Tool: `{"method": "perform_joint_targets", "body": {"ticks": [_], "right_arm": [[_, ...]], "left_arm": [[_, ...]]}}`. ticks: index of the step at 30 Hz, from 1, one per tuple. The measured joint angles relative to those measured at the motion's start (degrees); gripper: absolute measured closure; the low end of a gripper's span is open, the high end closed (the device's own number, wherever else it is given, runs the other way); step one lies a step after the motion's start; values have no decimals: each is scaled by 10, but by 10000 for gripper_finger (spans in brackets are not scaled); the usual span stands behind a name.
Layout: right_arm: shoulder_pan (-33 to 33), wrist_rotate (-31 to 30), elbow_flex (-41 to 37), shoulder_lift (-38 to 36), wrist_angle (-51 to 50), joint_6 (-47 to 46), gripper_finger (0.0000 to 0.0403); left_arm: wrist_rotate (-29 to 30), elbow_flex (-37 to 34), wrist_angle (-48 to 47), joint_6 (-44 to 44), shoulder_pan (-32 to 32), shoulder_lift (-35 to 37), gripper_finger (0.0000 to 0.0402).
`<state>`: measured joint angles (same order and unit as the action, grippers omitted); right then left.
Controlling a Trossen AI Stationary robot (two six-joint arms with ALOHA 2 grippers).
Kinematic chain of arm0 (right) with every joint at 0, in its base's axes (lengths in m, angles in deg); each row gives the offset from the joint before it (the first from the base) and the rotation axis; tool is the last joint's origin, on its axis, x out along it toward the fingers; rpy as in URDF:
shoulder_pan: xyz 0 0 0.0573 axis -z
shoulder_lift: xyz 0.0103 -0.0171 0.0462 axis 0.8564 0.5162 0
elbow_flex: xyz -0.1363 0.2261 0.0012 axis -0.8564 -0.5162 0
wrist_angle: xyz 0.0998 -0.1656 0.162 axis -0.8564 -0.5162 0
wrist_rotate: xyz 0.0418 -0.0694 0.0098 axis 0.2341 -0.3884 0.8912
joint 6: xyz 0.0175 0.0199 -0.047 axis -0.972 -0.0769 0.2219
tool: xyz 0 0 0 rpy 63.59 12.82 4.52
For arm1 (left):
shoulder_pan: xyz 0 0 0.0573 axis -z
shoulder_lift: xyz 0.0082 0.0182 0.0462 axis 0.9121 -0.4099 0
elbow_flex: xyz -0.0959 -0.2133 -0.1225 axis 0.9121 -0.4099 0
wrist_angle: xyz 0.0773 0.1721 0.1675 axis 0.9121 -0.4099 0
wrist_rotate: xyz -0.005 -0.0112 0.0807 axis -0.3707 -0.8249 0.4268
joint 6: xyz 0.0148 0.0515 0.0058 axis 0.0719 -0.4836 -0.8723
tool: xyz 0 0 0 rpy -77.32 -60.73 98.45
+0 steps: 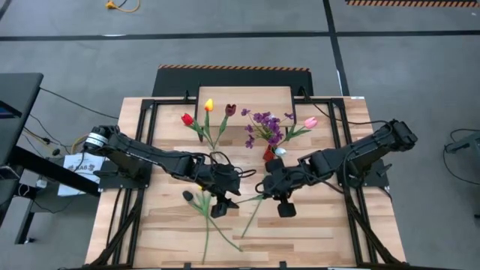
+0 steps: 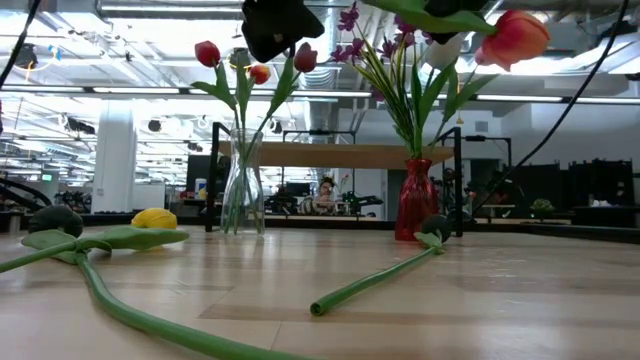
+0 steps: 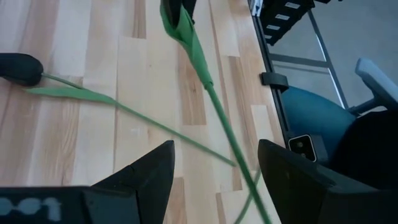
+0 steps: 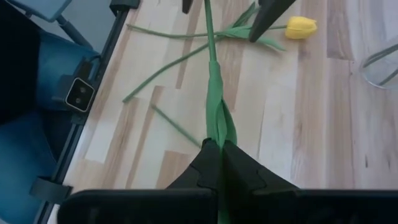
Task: Pick and place flowers into a vace then onto a shelf
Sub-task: Put the orange flower into the transparent flower vase
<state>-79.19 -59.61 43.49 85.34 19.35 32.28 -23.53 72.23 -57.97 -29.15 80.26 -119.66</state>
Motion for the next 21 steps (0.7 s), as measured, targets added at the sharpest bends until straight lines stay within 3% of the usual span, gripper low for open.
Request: {"method": "perform_joint_targets", "body": {"ticks": [10, 21], "right_arm": [[2, -10, 0, 0, 0, 5, 403], [2, -10, 0, 0, 0, 4, 403]], "left_arm": [[1, 0, -8, 2, 0, 0, 220], [-5, 0, -28, 1, 0, 0, 369]]}}
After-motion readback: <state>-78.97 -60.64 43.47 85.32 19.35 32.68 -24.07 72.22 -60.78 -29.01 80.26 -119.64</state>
